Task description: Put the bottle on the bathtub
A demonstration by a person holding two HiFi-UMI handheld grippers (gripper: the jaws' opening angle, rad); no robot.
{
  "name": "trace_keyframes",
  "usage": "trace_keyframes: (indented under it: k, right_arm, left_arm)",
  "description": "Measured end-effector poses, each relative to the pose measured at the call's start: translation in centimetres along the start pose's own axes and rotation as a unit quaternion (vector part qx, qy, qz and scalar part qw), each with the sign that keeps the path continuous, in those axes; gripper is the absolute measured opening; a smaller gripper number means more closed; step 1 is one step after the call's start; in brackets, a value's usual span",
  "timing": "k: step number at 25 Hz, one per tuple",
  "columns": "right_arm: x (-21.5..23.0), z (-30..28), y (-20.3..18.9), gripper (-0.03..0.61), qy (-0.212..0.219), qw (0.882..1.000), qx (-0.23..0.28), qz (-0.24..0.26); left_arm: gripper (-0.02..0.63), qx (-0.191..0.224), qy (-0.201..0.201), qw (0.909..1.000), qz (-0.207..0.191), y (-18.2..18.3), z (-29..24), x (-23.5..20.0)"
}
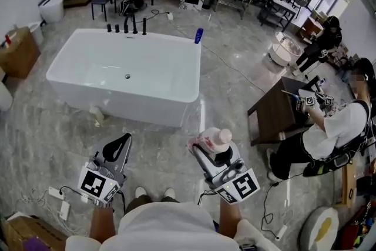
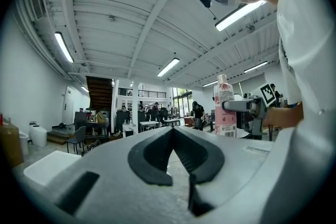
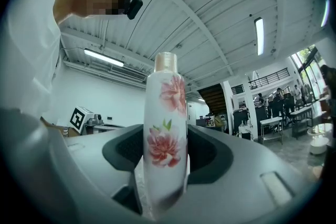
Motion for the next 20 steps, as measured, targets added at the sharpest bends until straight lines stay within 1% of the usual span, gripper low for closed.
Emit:
trace_keyframes:
  k: [4,12,17,20]
  right_arm:
    - [0.9,0.0,0.2,0.241,0.003,1.000,0.001,0.005]
    - [2.8,0.6,0.2,0.241,0.004,1.000,0.001,0.010]
    - [5.3,0.7,0.0,0.241,0.008,1.000,-0.005,0.006]
    - [7.2,-0.2,0.0,0.241,0.006,1.000,-0.004,0.003]
  left_arm:
    - [0.000,-0.001,-0.002,0.9999,-0.010,0.0,-0.9,0.5]
    - [0.000,-0.007,0.002,1.0000,-0.003,-0.9,-2.4,1.3]
    - [0.000,-0.015,0.001,0.9999,-0.006,-1.7,-4.8,1.8]
    - [0.000,-0.014,-0.001,0.9999,-0.006,-1.9,-6.8,0.9]
Point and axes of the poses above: the fingertips, and each gripper's own axes: z backward along the fingers, x to its right, y out of its top, the point moved 1 cm from there along z, backward along the fingers, and after that the axes turned 14 degrees about -z, right-handed, at the moved point
